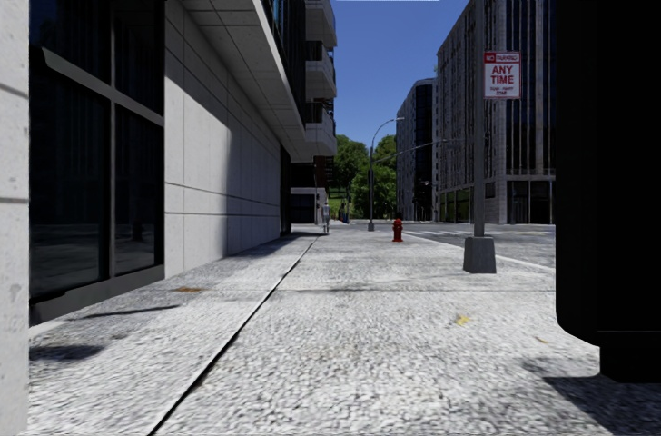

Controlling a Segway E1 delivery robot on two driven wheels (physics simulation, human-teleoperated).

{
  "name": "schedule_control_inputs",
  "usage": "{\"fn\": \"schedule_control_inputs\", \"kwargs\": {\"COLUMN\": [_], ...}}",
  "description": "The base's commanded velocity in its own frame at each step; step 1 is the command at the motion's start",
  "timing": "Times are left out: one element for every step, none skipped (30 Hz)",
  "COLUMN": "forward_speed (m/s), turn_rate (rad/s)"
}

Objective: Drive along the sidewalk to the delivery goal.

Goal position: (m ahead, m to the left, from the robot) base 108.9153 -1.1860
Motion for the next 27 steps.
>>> {"fn": "schedule_control_inputs", "kwargs": {"forward_speed": [2.0, 2.0, 2.0, 2.0, 2.0, 2.0, 2.0, 2.0, 2.0, 2.0, 2.0, 2.0, 2.0, 2.0, 2.0, 2.0, 2.0, 2.0, 2.0, 2.0, 2.0, 2.0, 2.0, 2.0, 2.0, 2.0, 2.0], "turn_rate": [0.0, 0.0, 0.0, 0.0, 0.0, 0.0, 0.0, -0.1, -0.55, -0.73, -0.79, -0.78, -0.78, 0.0, 0.0, 0.0, 0.0, 0.0, 0.0, 0.0, 0.0, 0.0, 0.0, 0.0, 0.0, 0.0, 0.0]}}
